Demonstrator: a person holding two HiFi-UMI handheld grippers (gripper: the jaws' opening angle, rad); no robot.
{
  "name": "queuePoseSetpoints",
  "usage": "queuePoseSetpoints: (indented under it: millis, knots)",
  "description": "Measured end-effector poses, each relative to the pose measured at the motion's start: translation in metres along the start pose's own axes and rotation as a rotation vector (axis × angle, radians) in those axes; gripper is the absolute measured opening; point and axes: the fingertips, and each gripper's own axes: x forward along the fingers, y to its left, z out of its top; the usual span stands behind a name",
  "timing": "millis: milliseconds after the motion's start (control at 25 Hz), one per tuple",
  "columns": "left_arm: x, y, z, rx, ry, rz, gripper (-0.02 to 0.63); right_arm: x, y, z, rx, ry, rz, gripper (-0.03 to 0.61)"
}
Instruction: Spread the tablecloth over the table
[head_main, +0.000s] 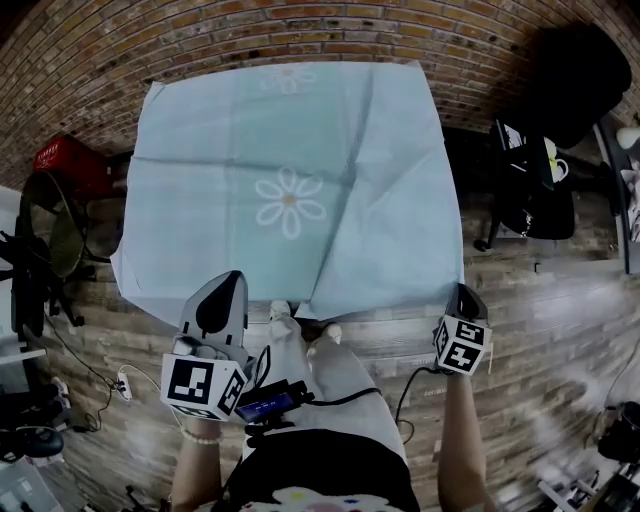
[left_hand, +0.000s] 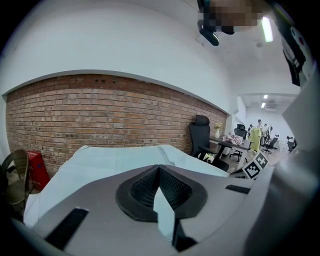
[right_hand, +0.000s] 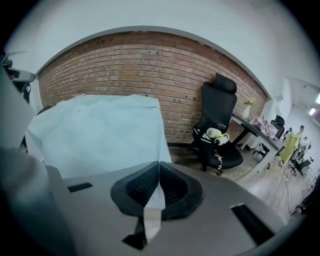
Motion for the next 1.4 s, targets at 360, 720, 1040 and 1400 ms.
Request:
queuePoseSetpoints:
  millis: [360, 720, 1040, 1400]
  knots:
    - [0.003, 0.0, -0.01, 0.005, 0.015, -0.005, 0.014, 0.011, -0.054, 0.003, -0.059, 0.008, -0.1, 0.035]
    - [0.016, -0.003, -0.017, 0.029, 0.041, -0.028, 0.014, 0.029, -0.106, 0.012, -0.114, 0.029, -0.179, 0.034]
    - [0.022, 0.002, -0.025, 0.027, 0.064, -0.019, 0.014, 0.048, -0.152, 0.013, -0.145, 0.076, -0.247, 0.034]
    - [0.026, 0.004, -0.037, 0.025, 0.099, -0.01, 0.015, 0.059, -0.196, 0.018, -0.18, 0.113, -0.308, 0.034]
